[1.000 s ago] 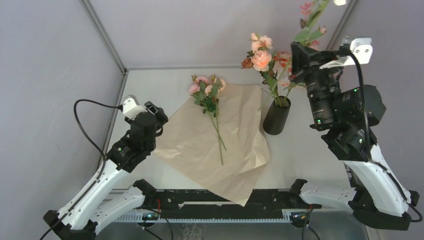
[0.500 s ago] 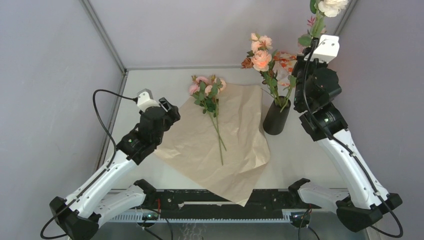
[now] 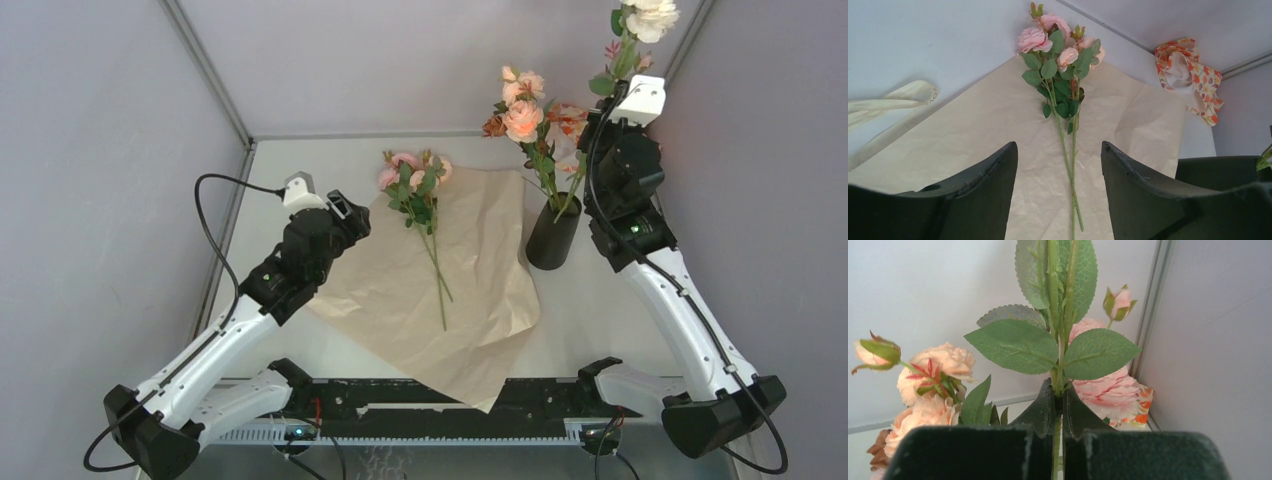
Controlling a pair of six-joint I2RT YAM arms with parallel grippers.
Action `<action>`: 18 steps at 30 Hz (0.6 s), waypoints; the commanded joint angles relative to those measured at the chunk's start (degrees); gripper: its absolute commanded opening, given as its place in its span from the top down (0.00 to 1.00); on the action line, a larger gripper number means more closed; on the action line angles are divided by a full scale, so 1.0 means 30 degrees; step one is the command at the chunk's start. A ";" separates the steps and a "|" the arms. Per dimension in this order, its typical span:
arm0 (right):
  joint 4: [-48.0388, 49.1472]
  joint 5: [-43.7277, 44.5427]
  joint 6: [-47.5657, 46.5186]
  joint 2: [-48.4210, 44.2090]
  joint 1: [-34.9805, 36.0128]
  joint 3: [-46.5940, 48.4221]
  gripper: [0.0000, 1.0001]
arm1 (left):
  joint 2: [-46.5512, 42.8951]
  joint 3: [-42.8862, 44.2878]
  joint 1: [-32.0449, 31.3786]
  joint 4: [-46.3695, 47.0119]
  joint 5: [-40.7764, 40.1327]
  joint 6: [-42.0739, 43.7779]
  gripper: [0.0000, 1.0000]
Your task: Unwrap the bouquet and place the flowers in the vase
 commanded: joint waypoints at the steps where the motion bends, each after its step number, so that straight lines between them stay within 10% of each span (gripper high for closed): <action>1: 0.2130 -0.0888 -0.0043 -0.0077 -0.0064 -0.0720 1.00 | -0.0023 0.0044 0.0105 0.1122 0.0403 0.0346 0.33; 18: 0.5772 -0.2087 -0.1631 -0.2370 0.0150 -0.2758 1.00 | 0.0588 -0.0037 0.0111 0.1553 0.0837 0.0246 0.33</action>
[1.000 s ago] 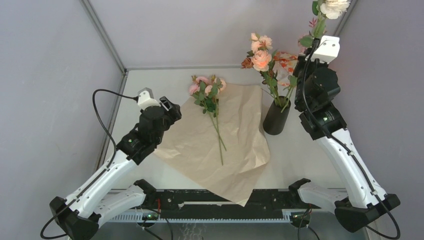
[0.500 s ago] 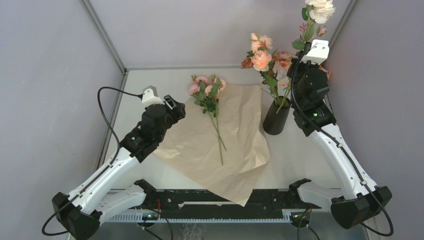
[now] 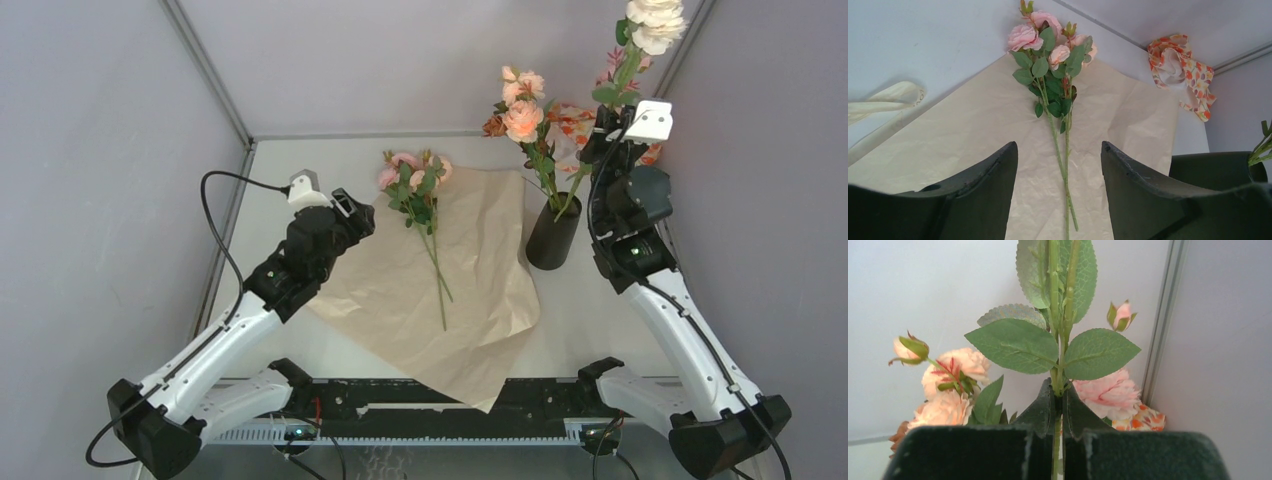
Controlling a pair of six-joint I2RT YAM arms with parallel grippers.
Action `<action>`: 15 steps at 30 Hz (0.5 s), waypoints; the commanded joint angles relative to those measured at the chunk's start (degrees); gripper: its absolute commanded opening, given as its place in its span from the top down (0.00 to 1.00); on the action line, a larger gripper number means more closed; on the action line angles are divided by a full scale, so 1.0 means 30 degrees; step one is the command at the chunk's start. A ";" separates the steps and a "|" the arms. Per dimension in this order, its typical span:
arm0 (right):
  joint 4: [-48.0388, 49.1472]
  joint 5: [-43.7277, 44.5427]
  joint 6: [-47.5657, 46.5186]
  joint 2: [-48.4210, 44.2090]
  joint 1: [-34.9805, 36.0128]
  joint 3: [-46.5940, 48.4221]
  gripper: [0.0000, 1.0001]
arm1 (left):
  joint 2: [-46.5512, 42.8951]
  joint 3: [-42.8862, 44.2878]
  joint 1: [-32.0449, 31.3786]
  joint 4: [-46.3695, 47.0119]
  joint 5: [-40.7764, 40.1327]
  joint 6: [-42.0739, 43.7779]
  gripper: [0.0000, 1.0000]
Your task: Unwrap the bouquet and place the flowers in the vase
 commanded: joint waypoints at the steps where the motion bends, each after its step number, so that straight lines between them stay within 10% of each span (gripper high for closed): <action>1: 0.1798 -0.0356 -0.0769 -0.0586 0.0065 0.0952 1.00 | 0.0213 -0.0034 0.0112 0.0838 0.0297 0.0218 0.33; 15: 0.2521 -0.0520 -0.1341 0.0001 -0.0028 0.1241 1.00 | 0.0607 -0.0033 0.0118 0.0981 0.0509 0.0114 0.34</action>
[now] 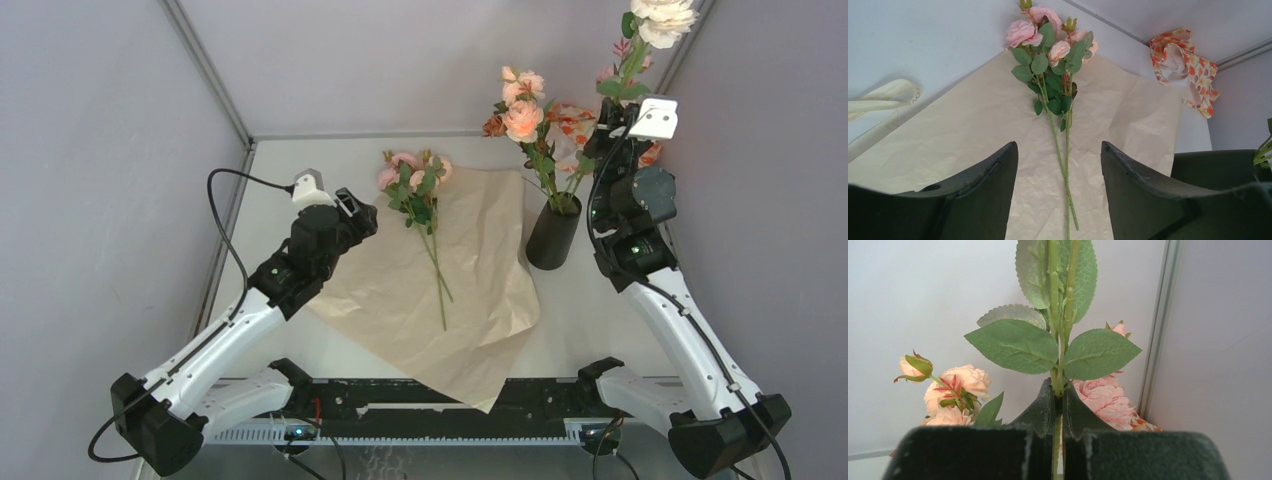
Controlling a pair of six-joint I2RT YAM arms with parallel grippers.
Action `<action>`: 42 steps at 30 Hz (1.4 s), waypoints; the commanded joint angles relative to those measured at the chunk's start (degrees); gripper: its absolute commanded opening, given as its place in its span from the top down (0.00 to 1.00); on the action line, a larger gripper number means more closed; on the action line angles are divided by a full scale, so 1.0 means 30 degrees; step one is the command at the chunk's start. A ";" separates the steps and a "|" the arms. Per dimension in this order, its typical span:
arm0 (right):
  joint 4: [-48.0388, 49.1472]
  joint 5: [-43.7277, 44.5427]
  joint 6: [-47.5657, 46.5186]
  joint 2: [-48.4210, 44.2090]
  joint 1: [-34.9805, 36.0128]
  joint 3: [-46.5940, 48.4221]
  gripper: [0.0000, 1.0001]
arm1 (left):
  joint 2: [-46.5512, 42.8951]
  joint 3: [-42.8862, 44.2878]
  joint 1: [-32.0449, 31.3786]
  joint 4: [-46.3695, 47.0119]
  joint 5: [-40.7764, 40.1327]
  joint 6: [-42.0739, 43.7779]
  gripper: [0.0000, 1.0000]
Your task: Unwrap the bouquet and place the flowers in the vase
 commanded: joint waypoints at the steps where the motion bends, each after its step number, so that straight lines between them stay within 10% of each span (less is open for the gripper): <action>1: 0.1082 -0.0464 -0.0519 0.0235 -0.0059 0.0963 1.00 | 0.0082 -0.0033 0.0105 0.0748 0.0272 0.0135 0.34; 32: 0.1045 0.1508 0.2143 -0.1593 0.2123 -0.7850 1.00 | 0.2173 0.0568 0.0104 0.1108 0.2256 -0.0439 0.34; 42: 0.0671 0.5127 0.2290 -0.1220 0.4868 -0.8260 0.80 | 0.3913 0.0904 0.0453 0.1370 0.4076 -0.0693 0.35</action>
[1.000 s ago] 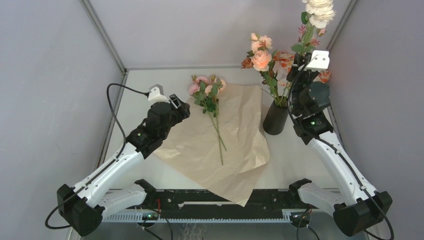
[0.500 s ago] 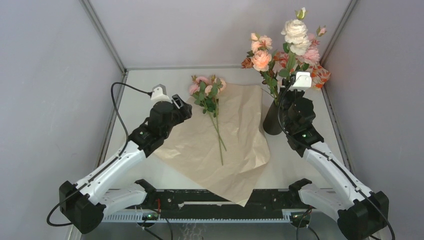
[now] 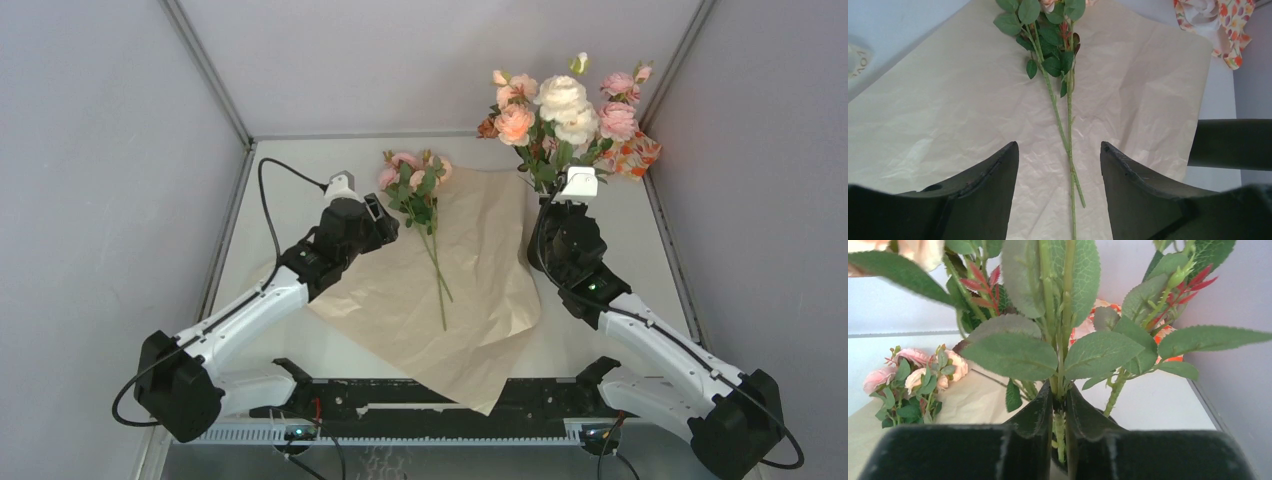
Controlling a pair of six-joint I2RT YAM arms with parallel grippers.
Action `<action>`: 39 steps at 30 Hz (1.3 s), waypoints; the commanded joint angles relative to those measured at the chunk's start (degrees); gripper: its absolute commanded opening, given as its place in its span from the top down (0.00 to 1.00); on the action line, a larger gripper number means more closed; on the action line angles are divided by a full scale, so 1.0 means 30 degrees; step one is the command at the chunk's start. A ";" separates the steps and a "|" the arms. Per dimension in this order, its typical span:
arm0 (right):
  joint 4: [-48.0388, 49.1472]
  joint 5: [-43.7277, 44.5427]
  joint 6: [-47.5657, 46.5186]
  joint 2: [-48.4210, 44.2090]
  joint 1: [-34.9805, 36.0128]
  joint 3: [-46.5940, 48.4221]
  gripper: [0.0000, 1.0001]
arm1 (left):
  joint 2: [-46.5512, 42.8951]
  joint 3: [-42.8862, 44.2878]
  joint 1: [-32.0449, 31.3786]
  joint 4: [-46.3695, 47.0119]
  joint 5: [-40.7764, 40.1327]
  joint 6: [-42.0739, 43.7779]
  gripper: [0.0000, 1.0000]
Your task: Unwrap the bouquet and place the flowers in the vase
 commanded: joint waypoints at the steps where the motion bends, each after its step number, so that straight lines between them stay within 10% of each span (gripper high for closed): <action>1: 0.0276 0.2483 0.0350 -0.0112 0.1133 0.0095 0.77 | 0.0657 0.0912 0.0460 0.0921 0.1483 -0.0570 0.34; 17: -0.1928 0.4581 0.2185 -0.0965 0.0448 0.0102 0.59 | 0.3730 0.1051 0.1377 0.1648 0.4037 -0.1345 0.36; 29: -0.3363 0.6836 0.1852 -0.3174 0.2737 0.2115 0.01 | 0.7321 0.2890 0.2785 0.1662 0.6259 -0.2721 0.36; 39: -0.4327 0.5048 0.3257 -0.6174 0.3954 0.3050 0.00 | 1.3843 0.8972 0.3596 -0.0247 0.6752 -0.3061 0.50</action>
